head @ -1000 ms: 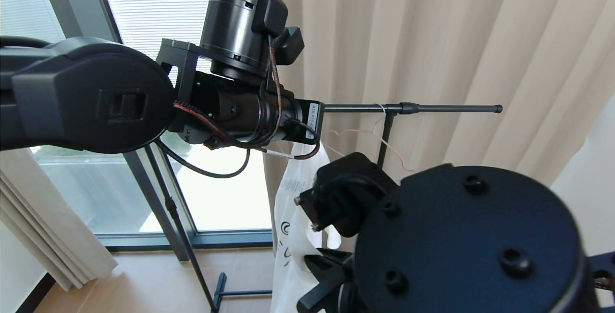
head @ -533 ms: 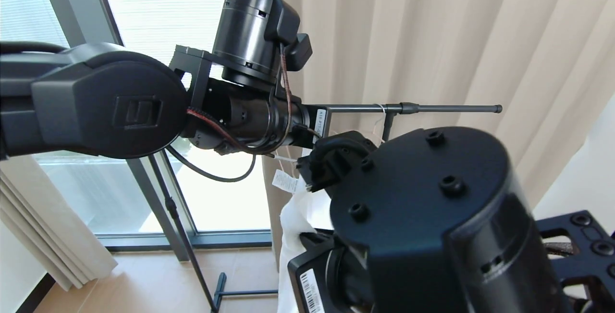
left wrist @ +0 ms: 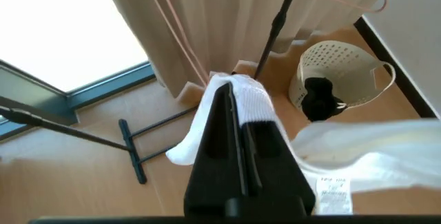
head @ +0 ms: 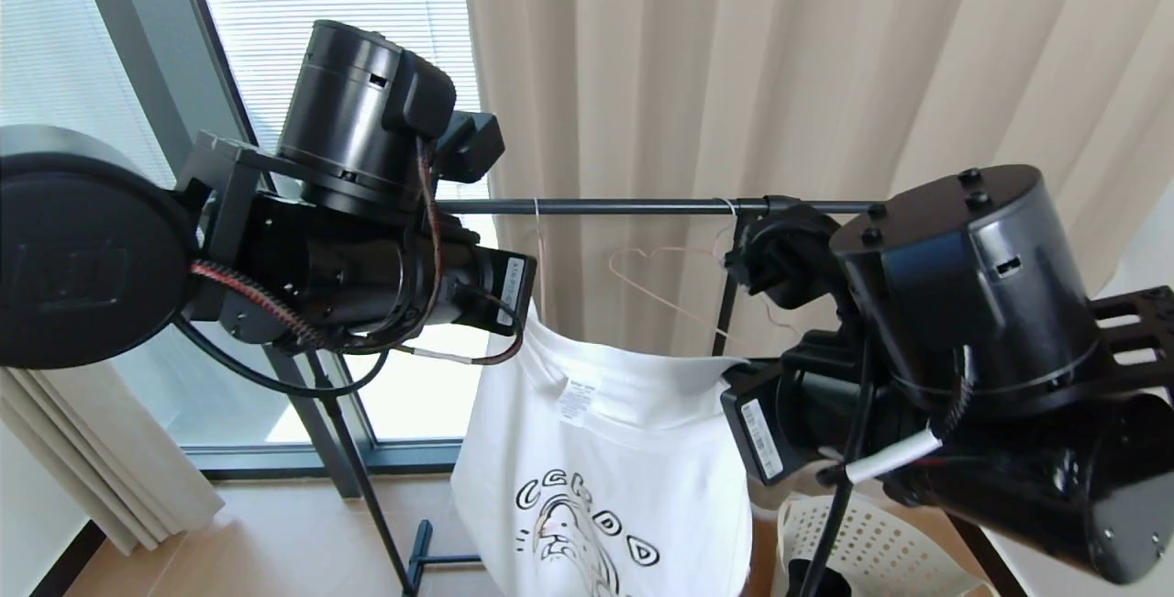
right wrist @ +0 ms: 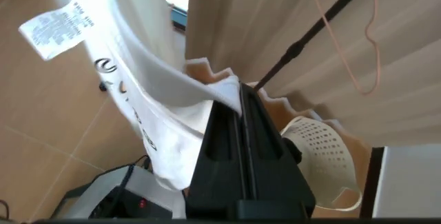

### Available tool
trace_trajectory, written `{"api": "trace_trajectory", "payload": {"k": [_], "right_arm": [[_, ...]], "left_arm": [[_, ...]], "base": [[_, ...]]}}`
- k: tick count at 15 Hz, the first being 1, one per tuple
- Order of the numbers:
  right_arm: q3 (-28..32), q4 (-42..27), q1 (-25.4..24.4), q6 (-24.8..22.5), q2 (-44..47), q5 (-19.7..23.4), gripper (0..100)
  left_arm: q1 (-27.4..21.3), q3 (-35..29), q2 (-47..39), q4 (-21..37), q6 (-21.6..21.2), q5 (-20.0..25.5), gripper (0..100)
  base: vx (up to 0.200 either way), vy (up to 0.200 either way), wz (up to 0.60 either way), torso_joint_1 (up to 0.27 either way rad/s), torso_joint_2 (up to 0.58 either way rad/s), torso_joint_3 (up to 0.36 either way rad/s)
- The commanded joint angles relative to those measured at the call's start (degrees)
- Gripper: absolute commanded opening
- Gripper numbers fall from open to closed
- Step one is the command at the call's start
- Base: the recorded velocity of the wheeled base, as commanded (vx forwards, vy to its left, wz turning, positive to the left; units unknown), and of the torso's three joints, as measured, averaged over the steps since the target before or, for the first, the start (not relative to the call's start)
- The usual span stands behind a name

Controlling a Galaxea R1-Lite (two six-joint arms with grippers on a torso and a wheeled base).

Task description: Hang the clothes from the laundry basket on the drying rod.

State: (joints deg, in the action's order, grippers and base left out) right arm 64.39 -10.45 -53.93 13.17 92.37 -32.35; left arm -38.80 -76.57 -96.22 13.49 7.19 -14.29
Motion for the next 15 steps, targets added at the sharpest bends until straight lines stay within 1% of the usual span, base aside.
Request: {"api": "trace_trajectory", "payload": {"k": [1, 2, 4, 5, 6, 7, 9, 11, 12, 13, 15], "right_arm": [[0.7, 4.0, 4.4, -0.2, 2.8, 0.0, 0], [0.8, 7.4, 5.0, -0.2, 4.5, -0.1, 0], [0.8, 11.2, 5.1, -0.2, 6.3, -0.2, 0], [0.9, 14.8, 5.3, -0.2, 8.4, -0.2, 0], [1.6, 18.8, 5.4, 0.1, 10.6, -0.2, 0], [2.2, 20.8, 5.4, 0.5, 11.6, -0.2, 0], [4.3, 25.1, 5.2, 4.1, 14.8, -0.3, 0], [5.6, 25.3, 5.1, 5.6, 15.6, -0.3, 0], [6.8, 25.7, 5.1, 6.8, 16.7, -0.3, 0], [8.3, 25.8, 5.0, 8.6, 17.3, -1.0, 0], [9.5, 25.9, 4.2, 9.8, 17.8, -1.7, 0]], "left_arm": [[0.2, 7.6, 5.8, 0.0, -0.2, -0.1, 0], [0.0, 10.5, 7.8, 0.0, -0.3, 0.0, 0], [-0.1, 13.3, 9.8, 0.0, -0.9, 0.3, 0], [-0.3, 15.5, 10.5, 0.0, -1.6, 0.3, 0], [-1.9, 18.5, 11.5, -0.2, -3.1, 0.5, 0], [-2.9, 20.0, 11.8, -0.3, -3.7, 0.7, 0], [-6.1, 24.8, 11.8, -0.8, -3.7, 2.6, 0], [-9.2, 25.6, 11.5, -1.1, -2.7, 5.1, 0], [-11.1, 25.5, 11.1, -1.1, -1.2, 6.1, 0], [-13.1, 25.0, 10.5, -1.2, 0.6, 6.1, 0], [-16.2, 22.4, 7.9, -1.2, 3.3, 6.1, 0]], "base": [[0.000, 0.000, 0.00, 0.000, 0.00, 0.000], [0.000, 0.000, 0.00, 0.000, 0.00, 0.000], [0.000, 0.000, 0.00, 0.000, 0.00, 0.000], [0.000, 0.000, 0.00, 0.000, 0.00, 0.000], [0.000, 0.000, 0.00, 0.000, 0.00, 0.000], [0.000, 0.000, 0.00, 0.000, 0.00, 0.000], [0.000, 0.000, 0.00, 0.000, 0.00, 0.000], [0.000, 0.000, 0.00, 0.000, 0.00, 0.000], [0.000, 0.000, 0.00, 0.000, 0.00, 0.000], [0.000, 0.000, 0.00, 0.000, 0.00, 0.000], [0.000, 0.000, 0.00, 0.000, 0.00, 0.000]]}}
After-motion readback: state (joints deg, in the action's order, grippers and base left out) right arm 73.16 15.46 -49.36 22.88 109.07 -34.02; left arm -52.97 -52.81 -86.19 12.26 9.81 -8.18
